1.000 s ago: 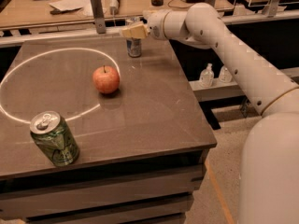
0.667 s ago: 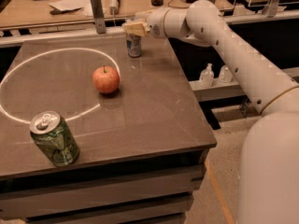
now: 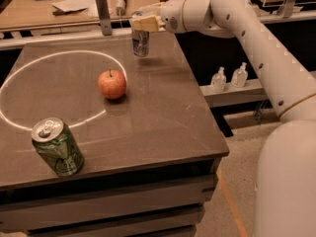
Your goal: Move redbull can near apple
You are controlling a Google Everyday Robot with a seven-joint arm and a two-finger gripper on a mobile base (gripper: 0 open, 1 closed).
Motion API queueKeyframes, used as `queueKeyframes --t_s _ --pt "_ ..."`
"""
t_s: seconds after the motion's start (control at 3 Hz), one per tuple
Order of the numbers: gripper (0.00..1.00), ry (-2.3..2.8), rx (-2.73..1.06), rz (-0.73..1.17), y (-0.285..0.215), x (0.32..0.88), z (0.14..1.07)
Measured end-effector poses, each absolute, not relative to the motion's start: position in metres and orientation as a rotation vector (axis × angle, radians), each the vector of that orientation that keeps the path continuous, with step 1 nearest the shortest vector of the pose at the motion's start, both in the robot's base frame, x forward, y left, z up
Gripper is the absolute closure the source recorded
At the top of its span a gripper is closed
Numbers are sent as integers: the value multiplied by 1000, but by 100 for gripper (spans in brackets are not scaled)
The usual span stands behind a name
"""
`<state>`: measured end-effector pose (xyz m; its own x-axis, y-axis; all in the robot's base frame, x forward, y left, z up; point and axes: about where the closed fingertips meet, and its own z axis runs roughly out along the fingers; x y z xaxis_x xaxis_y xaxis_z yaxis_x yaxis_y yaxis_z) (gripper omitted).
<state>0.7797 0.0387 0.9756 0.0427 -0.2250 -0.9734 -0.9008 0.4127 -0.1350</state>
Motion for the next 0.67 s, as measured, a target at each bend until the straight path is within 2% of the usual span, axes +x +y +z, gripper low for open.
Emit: queueKeyframes --t_s 0.67 --pt "100 1520 -1149 828 47 703 980"
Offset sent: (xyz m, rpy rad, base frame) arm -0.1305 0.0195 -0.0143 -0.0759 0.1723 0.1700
